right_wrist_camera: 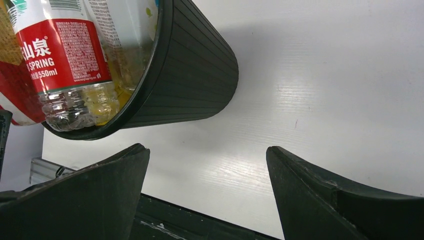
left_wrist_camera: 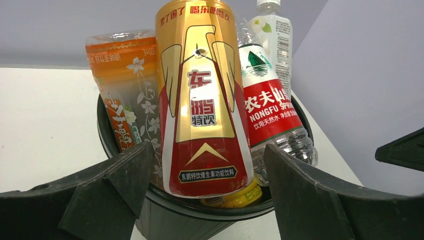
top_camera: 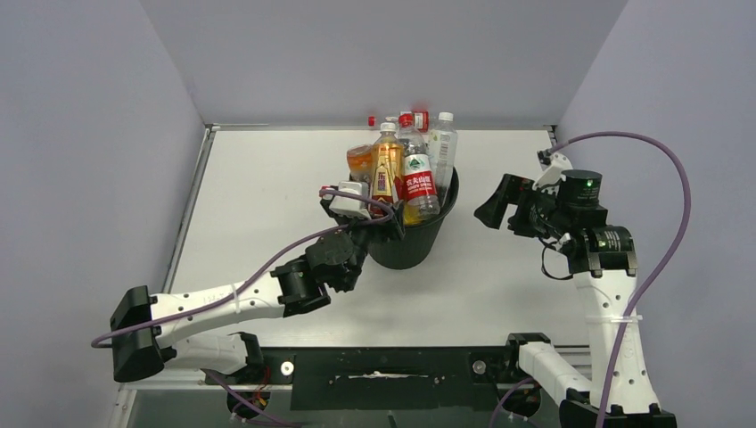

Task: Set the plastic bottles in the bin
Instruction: Place the plastic bottle in the trash bin.

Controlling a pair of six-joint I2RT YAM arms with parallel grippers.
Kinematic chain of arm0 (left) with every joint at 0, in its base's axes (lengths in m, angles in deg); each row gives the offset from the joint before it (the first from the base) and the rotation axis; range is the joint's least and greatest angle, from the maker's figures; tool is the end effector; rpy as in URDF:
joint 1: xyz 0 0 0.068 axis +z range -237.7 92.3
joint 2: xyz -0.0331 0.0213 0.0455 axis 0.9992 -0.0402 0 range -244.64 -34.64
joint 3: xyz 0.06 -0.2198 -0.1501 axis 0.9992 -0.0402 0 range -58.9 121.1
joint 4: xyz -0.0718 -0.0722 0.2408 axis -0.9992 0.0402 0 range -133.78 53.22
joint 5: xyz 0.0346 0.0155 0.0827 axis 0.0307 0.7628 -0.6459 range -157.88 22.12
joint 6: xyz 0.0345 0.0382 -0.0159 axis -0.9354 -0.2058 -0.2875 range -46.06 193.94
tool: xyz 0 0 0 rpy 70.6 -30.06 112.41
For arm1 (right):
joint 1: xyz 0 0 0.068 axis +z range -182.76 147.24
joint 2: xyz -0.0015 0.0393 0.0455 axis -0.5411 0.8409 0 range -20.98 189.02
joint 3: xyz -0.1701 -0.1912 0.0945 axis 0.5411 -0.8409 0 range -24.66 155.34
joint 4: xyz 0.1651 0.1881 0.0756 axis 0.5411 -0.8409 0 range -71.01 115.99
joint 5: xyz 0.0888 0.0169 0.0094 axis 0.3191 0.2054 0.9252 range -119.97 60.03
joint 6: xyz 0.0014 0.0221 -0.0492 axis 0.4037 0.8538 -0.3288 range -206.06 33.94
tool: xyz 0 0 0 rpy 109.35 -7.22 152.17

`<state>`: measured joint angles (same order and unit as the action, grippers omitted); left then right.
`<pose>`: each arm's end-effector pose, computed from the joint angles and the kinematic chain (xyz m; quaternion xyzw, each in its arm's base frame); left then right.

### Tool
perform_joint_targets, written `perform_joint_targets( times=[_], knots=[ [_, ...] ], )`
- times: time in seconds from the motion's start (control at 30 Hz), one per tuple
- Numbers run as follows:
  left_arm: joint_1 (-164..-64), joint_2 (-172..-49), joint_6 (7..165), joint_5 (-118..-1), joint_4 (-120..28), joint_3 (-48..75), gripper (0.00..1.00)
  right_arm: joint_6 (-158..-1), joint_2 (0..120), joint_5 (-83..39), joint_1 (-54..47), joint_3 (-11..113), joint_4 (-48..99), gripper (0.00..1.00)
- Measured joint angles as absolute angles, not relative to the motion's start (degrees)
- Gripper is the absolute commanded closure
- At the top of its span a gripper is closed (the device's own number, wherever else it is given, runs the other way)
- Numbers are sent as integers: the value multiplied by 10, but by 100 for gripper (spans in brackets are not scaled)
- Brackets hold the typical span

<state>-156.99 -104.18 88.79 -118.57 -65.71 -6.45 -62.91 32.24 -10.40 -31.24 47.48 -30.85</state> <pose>0.1232 -0.2481 0.3545 -0.0006 0.6879 -0.2309 0.6881 0.1586 0.0163 0.3950 0.0929 0.8837 0.2416 0.3900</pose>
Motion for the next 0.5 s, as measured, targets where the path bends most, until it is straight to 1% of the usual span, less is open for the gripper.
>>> perform_joint_targets(
  times=[0.27,0.5],
  knots=[
    [-1570,-1025,901,-1186,-610,-49,18,-622,344,-80,-312,459,-279,10],
    [-1570,-991,927,-1189,-545,-8,18,-610,373,-53,-312,429,-232,24]
  ],
)
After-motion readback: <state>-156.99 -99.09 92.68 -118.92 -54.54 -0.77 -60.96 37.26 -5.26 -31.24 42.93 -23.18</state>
